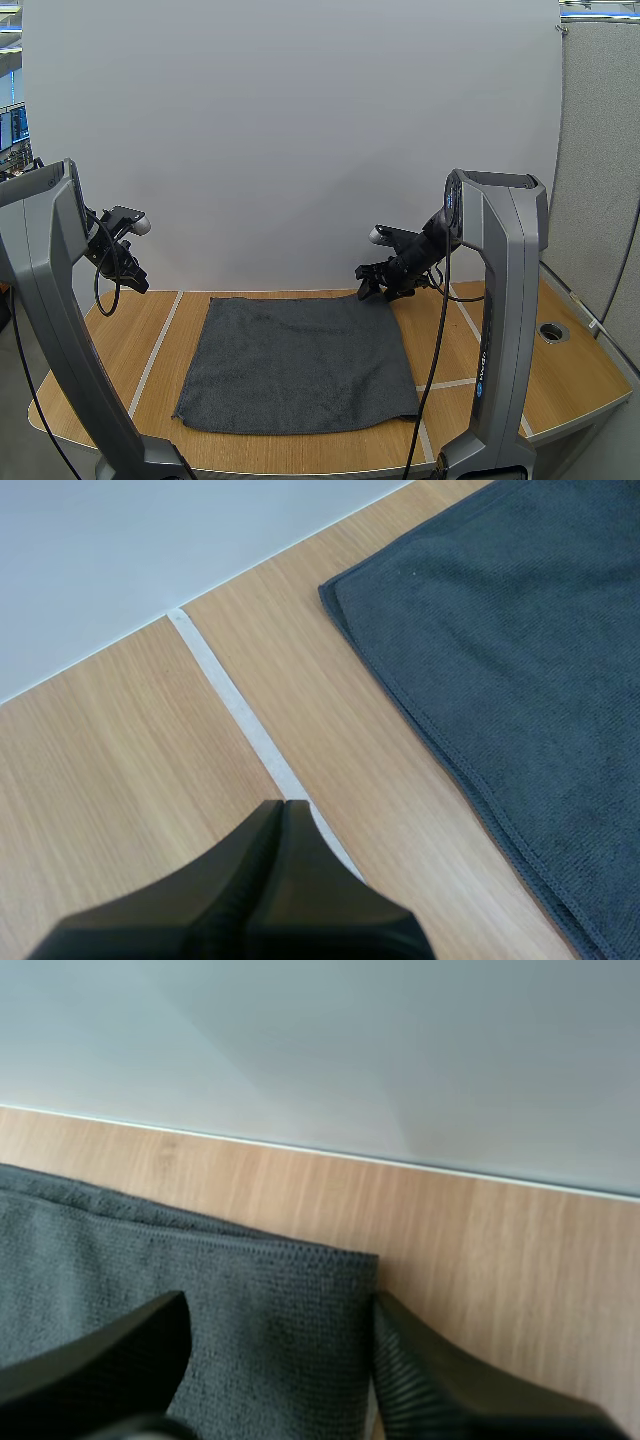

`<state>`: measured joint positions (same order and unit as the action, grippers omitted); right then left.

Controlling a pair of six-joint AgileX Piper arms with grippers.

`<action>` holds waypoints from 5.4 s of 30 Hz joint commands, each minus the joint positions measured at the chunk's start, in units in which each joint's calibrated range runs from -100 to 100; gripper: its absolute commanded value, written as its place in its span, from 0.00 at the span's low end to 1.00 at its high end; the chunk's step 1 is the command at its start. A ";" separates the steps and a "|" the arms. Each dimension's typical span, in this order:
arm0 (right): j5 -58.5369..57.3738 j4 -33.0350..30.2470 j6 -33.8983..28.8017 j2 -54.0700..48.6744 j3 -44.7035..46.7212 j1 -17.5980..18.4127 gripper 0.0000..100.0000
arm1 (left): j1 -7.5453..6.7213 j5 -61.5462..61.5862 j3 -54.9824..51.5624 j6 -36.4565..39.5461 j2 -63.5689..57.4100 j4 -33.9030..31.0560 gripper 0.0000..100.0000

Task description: Fold the towel

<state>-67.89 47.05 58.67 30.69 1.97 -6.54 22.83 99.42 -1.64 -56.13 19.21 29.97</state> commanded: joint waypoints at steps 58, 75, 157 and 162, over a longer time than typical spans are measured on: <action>4.72 -1.70 -4.68 -8.50 -0.30 20.83 0.00 | 0.04 0.58 0.46 3.51 -2.43 4.49 0.00; 6.11 -2.68 -6.52 -2.46 -7.23 21.06 0.00 | 0.04 0.58 0.46 3.51 -4.62 4.87 0.00; -12.20 -15.68 1.31 -30.70 33.32 7.48 1.00 | 0.04 0.58 -3.42 -0.69 -4.62 1.72 0.00; -10.76 -16.85 1.31 -30.59 35.05 6.41 1.00 | 0.04 0.58 -3.42 -0.27 -4.62 -0.25 0.00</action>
<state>-82.68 33.01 59.37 0.89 33.25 1.18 22.83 99.60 -4.81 -56.55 15.22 33.50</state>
